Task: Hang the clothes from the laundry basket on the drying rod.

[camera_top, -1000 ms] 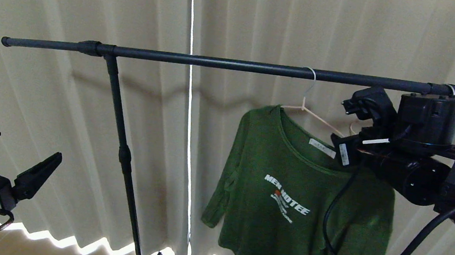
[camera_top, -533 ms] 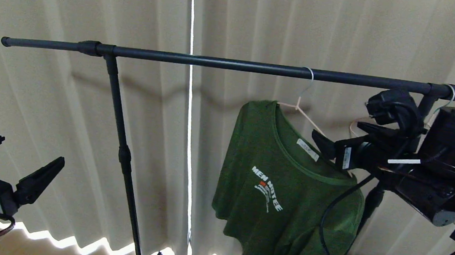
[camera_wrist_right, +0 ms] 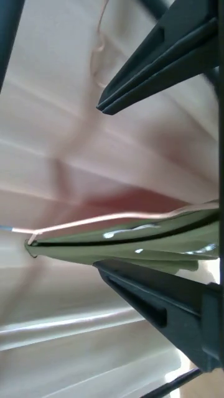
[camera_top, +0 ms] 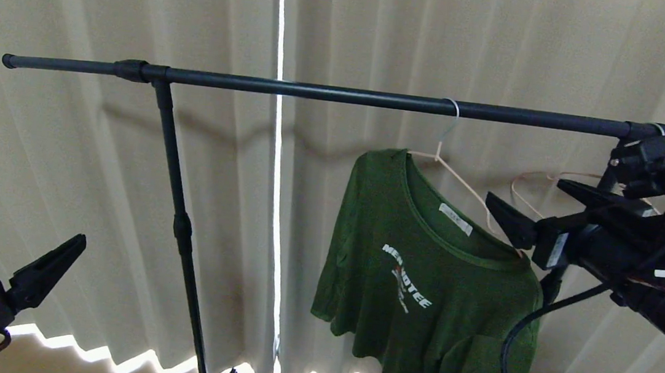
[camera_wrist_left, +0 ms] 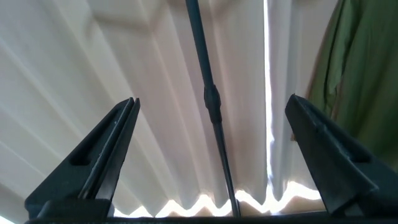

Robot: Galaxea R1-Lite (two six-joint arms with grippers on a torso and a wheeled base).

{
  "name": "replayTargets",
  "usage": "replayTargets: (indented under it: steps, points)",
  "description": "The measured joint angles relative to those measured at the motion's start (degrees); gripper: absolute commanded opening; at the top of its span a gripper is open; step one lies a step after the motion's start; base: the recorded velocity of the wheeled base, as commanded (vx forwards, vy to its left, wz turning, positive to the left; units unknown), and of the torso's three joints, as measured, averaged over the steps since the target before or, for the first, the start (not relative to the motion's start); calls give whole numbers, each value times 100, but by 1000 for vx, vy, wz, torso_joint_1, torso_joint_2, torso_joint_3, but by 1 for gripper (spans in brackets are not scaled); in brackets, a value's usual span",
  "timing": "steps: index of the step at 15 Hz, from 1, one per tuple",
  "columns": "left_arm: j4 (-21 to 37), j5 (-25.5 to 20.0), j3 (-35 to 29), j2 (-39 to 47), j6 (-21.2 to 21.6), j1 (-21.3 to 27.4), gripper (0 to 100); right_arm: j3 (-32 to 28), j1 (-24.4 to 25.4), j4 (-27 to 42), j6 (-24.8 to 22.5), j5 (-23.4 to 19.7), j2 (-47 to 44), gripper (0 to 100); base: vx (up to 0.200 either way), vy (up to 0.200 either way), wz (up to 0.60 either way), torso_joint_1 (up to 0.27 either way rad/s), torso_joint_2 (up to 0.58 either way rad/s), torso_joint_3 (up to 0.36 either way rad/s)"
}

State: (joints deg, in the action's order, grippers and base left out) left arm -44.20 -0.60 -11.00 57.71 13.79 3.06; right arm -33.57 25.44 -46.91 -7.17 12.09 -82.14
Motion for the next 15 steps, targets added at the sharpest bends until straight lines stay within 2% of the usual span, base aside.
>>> replayTargets:
  steps: [1, 7, 11, 15]
  points:
    - [2, 2, 15, -27, 2, 0, 100, 144, -45, 9, -46, 9, 205, 100, 0, 0, 0, 0, 0, 0]
    - [-9, -2, 67, -57, 15, 22, 100, 1012, -795, -57, -148, 6, 1009, 100, -200, 0, 0, 2, 0, 2]
    - [6, -2, 118, -72, 35, 33, 100, 1276, -887, -68, -139, -2, 1106, 100, -200, 0, 0, 0, 1, 1]
    - [-7, 11, 80, -112, -38, 22, 100, 1753, -894, -176, -134, -13, 1250, 100, 0, 0, 0, 0, 0, 0]
